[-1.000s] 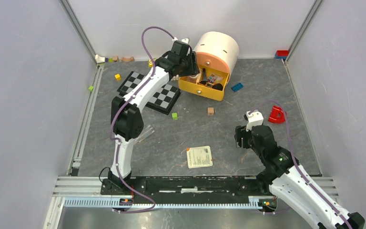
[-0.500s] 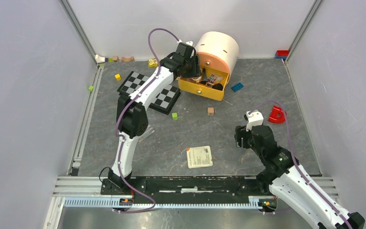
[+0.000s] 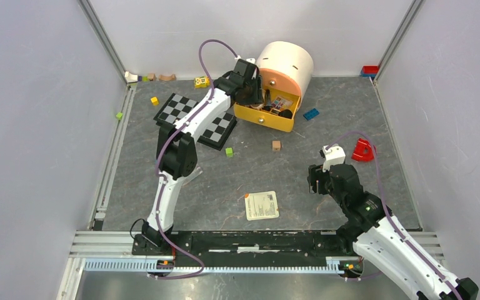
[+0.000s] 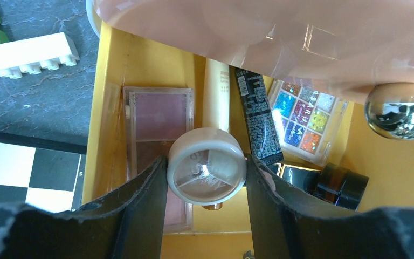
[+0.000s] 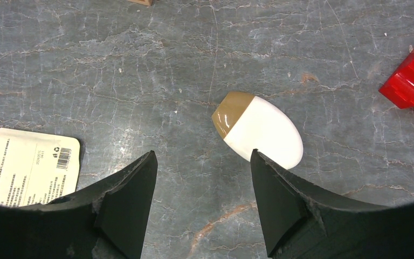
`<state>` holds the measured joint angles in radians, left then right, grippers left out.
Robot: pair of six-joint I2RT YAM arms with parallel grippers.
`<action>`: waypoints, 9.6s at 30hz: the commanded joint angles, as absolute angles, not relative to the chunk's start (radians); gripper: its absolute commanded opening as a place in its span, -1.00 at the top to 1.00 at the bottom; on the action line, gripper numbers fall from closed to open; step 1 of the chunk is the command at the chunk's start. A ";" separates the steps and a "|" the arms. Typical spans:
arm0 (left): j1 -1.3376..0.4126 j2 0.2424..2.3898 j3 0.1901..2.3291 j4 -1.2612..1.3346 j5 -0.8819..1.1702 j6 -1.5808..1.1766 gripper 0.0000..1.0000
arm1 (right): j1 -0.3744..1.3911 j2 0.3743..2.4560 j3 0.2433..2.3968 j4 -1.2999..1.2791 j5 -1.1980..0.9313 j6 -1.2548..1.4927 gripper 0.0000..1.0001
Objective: Organize the makeup
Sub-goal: Place the makeup in the drawer, then pick up the makeup from the center of the board, then place the makeup in the drawer, then close the drawer in the storage box.
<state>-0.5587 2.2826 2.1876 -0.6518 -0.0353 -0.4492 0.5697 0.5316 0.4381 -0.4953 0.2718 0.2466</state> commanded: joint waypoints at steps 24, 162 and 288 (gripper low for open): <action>-0.588 2.256 2.284 -0.679 -0.054 -0.374 -0.36 | 0.574 0.545 0.443 -0.471 0.297 0.252 -0.42; -1.099 1.554 0.485 -0.170 0.003 -0.751 0.35 | 0.574 1.391 0.255 0.413 -0.676 0.457 0.23; -0.743 1.623 1.188 -0.080 -0.165 -0.421 -0.49 | 0.290 0.760 0.750 -0.301 -0.083 0.176 0.09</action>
